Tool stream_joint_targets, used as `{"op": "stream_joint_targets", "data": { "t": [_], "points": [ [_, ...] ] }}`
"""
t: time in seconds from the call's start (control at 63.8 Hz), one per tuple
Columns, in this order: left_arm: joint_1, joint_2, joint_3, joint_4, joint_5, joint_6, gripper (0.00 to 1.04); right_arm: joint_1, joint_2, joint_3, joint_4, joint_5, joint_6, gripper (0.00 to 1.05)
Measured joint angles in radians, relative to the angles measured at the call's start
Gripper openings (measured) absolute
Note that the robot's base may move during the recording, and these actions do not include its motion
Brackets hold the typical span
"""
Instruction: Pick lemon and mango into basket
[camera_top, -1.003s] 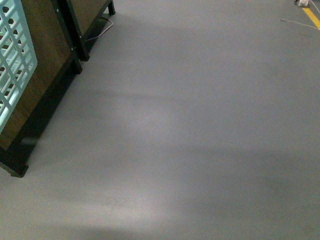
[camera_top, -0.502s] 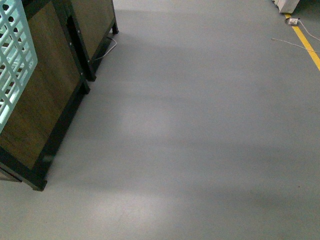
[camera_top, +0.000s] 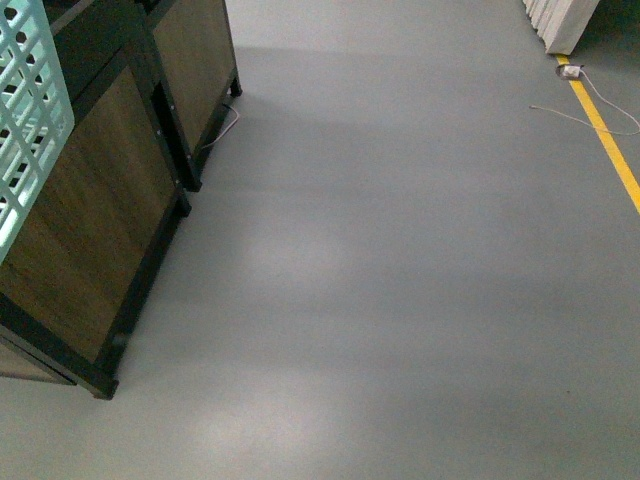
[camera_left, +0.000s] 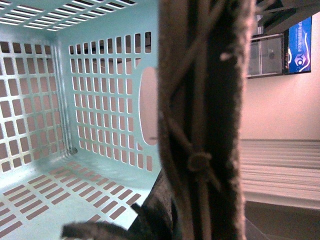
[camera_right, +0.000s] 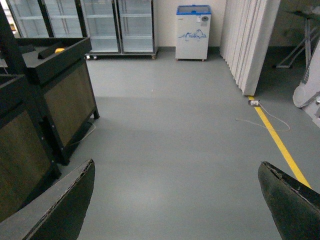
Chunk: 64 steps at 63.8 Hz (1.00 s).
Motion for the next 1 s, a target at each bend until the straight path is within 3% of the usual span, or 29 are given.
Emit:
{"op": "stream_joint_targets", "data": {
  "t": [1.003],
  "points": [
    [-0.002,-0.003,0.003,-0.001,0.002,-0.001,0.05,0.0,0.0,0.0,0.0,0.0,0.0,0.96]
  ]
}}
